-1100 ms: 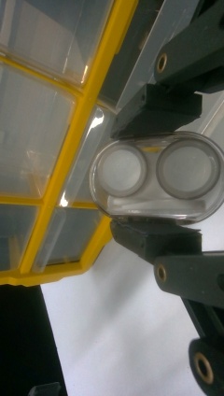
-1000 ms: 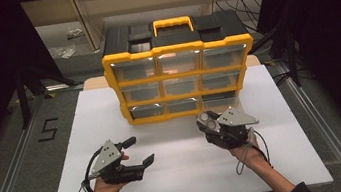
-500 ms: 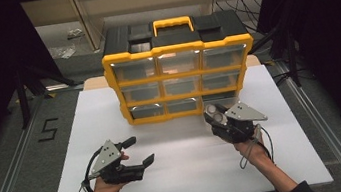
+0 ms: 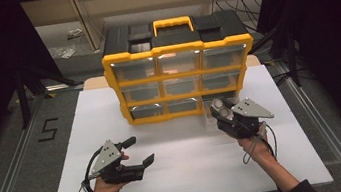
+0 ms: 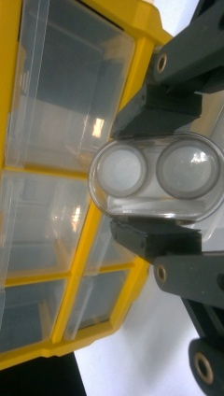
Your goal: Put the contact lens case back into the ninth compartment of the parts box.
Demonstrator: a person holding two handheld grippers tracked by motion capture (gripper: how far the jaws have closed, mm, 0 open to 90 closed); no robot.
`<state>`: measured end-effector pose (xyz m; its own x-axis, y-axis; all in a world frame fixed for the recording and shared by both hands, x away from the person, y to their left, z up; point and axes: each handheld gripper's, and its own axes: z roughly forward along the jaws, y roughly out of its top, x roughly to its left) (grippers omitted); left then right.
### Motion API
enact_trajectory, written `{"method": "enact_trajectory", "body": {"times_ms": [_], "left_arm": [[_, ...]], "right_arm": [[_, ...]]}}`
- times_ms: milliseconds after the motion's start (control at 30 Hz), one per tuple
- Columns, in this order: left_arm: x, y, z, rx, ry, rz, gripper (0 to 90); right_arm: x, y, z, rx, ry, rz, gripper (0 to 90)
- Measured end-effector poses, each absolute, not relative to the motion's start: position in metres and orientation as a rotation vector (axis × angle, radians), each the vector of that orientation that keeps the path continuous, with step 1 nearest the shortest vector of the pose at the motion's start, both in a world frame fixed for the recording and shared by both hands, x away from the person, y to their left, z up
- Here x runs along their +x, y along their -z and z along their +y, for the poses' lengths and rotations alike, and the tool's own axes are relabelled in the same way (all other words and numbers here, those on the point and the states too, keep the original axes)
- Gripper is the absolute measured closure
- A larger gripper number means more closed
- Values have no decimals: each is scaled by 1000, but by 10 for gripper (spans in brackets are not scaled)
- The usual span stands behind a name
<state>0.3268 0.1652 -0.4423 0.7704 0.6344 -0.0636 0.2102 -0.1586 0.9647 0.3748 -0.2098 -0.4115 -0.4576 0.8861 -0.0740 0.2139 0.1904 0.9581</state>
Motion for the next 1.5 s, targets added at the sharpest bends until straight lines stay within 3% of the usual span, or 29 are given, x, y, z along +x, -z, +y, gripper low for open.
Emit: {"method": "enact_trajectory", "body": {"times_ms": [1500], "left_arm": [[327,443,165,1728,-421,666,157]], "right_arm": [[402,422,-244,1230,-1288,1756,496]]}}
